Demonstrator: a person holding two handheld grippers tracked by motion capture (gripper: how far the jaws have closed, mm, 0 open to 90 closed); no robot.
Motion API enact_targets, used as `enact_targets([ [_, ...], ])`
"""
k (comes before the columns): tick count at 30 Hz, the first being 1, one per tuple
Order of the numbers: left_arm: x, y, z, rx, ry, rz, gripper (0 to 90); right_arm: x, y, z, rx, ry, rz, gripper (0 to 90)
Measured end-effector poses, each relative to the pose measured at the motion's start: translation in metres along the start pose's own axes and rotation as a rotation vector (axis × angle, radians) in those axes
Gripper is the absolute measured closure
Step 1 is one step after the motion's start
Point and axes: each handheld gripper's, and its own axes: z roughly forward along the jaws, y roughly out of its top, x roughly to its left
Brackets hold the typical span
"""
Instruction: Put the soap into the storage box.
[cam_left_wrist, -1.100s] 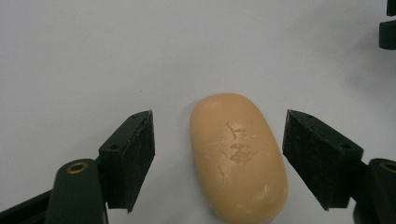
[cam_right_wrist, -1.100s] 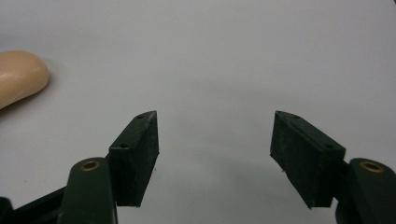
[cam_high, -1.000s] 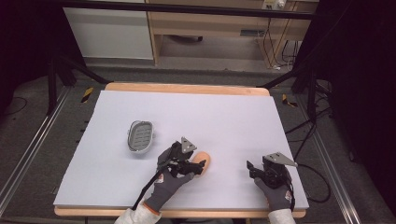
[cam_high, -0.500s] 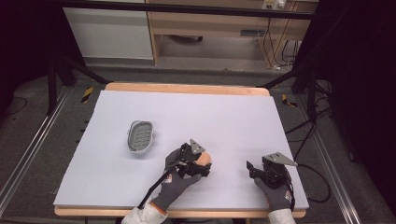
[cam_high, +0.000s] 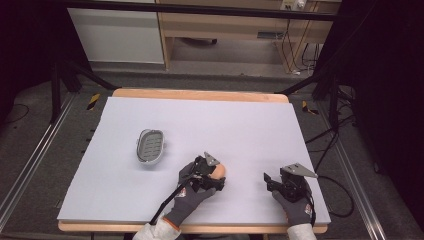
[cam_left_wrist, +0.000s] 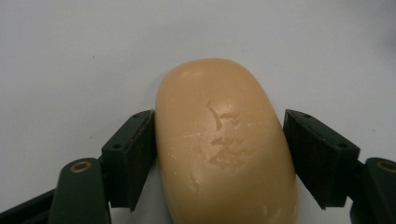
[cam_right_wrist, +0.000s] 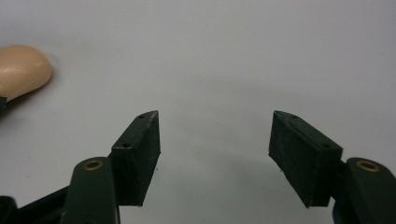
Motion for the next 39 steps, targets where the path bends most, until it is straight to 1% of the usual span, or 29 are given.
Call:
enact_targets([
  [1, -0.001, 0.0, 0.0, 0.004, 0.006, -0.001, 26.6, 0.0, 0.0, 0.0, 0.002, 0.005, 0.005, 33.9],
  [6, -0.002, 0.001, 0.0, 0.01, 0.02, 0.007, 28.3, 0.001, 0.0, 0.0, 0.001, 0.005, 0.0, 34.1],
  [9, -0.002, 0.001, 0.0, 0.012, 0.024, -0.006, 30.3, 0.0, 0.0, 0.0, 0.002, 0.004, -0.004, 34.3],
  [13, -0.002, 0.002, 0.0, 0.016, 0.028, -0.007, 30.8, 0.001, 0.0, 0.001, 0.002, 0.002, -0.007, 34.4],
  [18, -0.001, 0.003, -0.001, 0.02, 0.023, -0.006, 31.0, 0.0, 0.0, 0.001, 0.002, 0.003, -0.008, 34.4],
  [19, 0.0, 0.002, -0.002, 0.023, 0.012, -0.008, 31.0, 0.0, 0.0, 0.001, 0.002, 0.002, -0.008, 34.4],
  [20, 0.0, 0.002, -0.004, 0.017, 0.01, -0.008, 31.1, 0.0, 0.0, 0.001, 0.003, 0.002, -0.008, 34.5],
  [21, 0.001, 0.003, -0.007, 0.012, 0.009, -0.002, 31.1, 0.0, 0.0, 0.001, 0.003, 0.002, -0.009, 34.5],
  [22, 0.001, 0.003, -0.007, 0.012, 0.009, -0.002, 31.1, 0.0, 0.0, 0.001, 0.003, 0.002, -0.009, 34.5],
  [24, 0.003, 0.004, -0.015, -0.003, 0.006, 0.002, 31.2, 0.001, 0.0, 0.001, 0.003, 0.002, -0.009, 34.5],
  [25, 0.003, 0.004, -0.015, -0.003, 0.006, 0.002, 31.2, 0.001, 0.0, 0.001, 0.003, 0.002, -0.009, 34.5],
  [27, 0.006, 0.005, -0.023, -0.014, -0.004, 0.004, 31.2, 0.0, 0.0, 0.001, 0.002, 0.001, -0.009, 34.5],
  [28, 0.006, 0.005, -0.023, -0.014, -0.004, 0.004, 31.2, 0.0, 0.0, 0.001, 0.002, 0.001, -0.009, 34.5],
  [32, 0.009, 0.007, -0.036, -0.03, -0.009, 0.012, 31.3, 0.0, 0.0, 0.001, 0.002, 0.001, -0.009, 34.5],
  [33, 0.011, 0.007, -0.041, -0.042, -0.013, 0.005, 31.3, 0.0, 0.0, 0.001, 0.003, 0.0, -0.009, 34.6],
  [34, 0.012, 0.007, -0.043, -0.049, -0.013, 0.002, 31.3, 0.0, 0.0, 0.001, 0.002, -0.001, -0.01, 34.6],
  [39, 0.016, 0.007, -0.051, -0.062, -0.013, -0.005, 31.3, 0.0, 0.0, 0.0, 0.003, 0.001, -0.007, 34.8],
])
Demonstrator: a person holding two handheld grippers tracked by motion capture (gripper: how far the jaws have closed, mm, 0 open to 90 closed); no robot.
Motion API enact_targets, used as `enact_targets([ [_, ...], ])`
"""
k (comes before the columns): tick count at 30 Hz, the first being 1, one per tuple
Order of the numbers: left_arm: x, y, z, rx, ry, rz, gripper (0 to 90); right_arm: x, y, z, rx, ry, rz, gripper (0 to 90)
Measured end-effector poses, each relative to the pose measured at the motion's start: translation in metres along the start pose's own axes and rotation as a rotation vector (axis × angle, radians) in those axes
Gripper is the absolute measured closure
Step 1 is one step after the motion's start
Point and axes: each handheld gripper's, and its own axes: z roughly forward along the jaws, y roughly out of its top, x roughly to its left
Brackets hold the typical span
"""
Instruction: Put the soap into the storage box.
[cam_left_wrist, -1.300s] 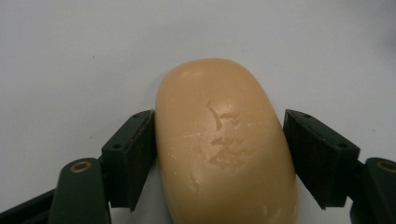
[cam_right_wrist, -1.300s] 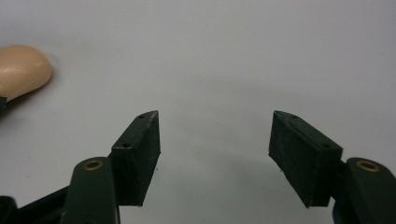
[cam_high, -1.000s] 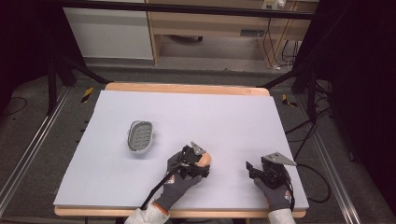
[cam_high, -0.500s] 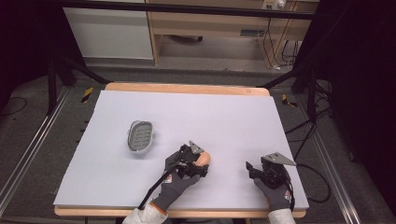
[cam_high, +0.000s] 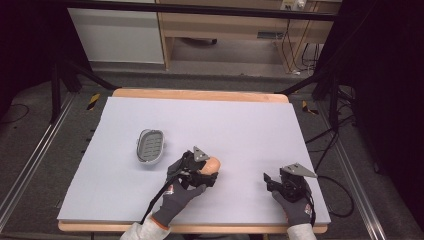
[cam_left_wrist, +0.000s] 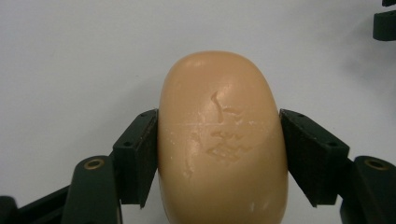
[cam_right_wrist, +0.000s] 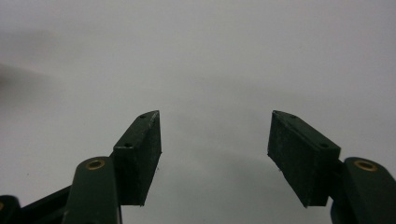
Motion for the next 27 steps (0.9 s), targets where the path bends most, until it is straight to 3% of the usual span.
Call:
enact_targets([
  [23, 0.033, -0.006, -0.047, -0.051, 0.047, -0.029, 31.5, 0.0, -0.001, -0.001, 0.001, -0.001, 0.004, 35.4],
  [27, 0.043, -0.01, -0.055, -0.07, 0.058, -0.052, 31.5, -0.001, -0.001, 0.0, -0.002, -0.006, -0.002, 35.4],
])
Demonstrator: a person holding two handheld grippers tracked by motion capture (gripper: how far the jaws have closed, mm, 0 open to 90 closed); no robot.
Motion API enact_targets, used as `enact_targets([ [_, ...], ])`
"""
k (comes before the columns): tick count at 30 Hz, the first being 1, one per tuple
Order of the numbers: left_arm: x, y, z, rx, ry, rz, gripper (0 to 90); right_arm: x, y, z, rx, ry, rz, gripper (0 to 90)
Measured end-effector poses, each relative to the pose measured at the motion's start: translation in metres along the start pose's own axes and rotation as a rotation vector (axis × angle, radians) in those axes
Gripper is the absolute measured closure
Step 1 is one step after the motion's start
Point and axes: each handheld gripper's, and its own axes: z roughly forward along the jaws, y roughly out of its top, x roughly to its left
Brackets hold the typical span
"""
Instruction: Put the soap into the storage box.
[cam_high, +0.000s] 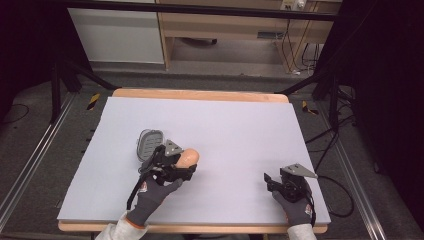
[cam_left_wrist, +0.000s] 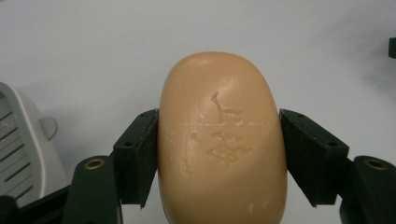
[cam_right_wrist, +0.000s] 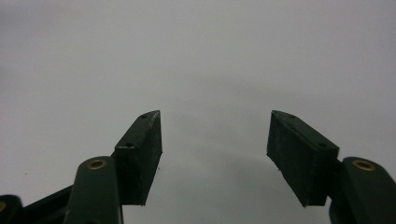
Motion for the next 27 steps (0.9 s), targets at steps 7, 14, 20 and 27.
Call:
enact_targets([
  [7, 0.015, -0.004, -0.011, -0.022, 0.016, -0.031, 31.5, 0.0, -0.001, 0.0, 0.0, 0.0, 0.001, 35.4],
  [14, 0.032, -0.004, -0.024, -0.054, 0.039, -0.07, 31.6, 0.0, -0.002, 0.001, 0.002, -0.001, -0.003, 35.4],
  [20, 0.05, 0.0, -0.032, -0.076, 0.07, -0.097, 31.6, 0.001, -0.002, 0.001, 0.009, 0.002, 0.003, 35.4],
  [27, 0.07, 0.003, -0.033, -0.091, 0.107, -0.135, 31.6, 0.001, -0.001, 0.001, 0.007, 0.002, 0.002, 35.3],
])
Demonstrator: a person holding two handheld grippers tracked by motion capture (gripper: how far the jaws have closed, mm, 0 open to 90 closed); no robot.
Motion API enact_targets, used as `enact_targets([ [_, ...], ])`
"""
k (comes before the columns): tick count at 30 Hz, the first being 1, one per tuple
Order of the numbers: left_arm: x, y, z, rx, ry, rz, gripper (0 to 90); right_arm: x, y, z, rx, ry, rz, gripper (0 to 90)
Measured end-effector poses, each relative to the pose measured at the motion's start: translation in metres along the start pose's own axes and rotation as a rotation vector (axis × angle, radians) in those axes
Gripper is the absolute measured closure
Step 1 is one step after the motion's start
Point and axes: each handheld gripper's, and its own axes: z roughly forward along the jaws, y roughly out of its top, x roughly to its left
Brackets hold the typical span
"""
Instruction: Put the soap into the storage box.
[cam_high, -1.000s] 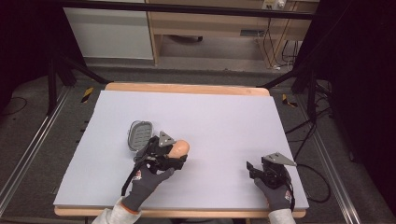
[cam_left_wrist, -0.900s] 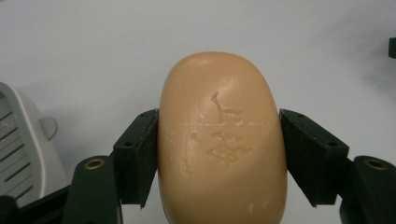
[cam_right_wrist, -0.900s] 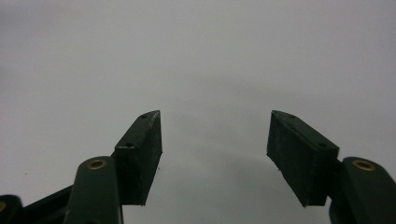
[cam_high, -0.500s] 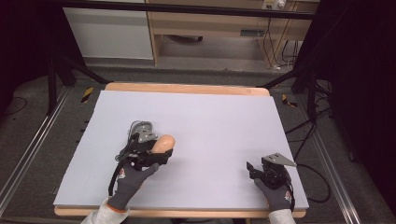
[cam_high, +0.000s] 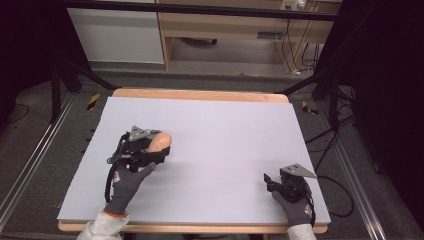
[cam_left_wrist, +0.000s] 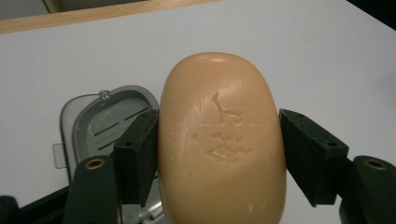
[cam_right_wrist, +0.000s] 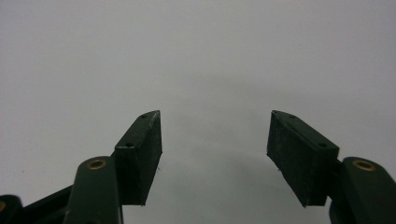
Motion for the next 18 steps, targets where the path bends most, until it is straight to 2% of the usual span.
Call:
enact_targets([
  [7, 0.018, 0.003, 0.009, 0.014, 0.034, -0.017, 31.7, 0.0, 0.0, 0.0, -0.002, -0.003, 0.0, 35.2],
  [18, 0.033, -0.004, 0.028, 0.05, 0.079, -0.032, 31.8, 0.0, 0.0, 0.001, 0.005, -0.001, -0.007, 35.3],
])
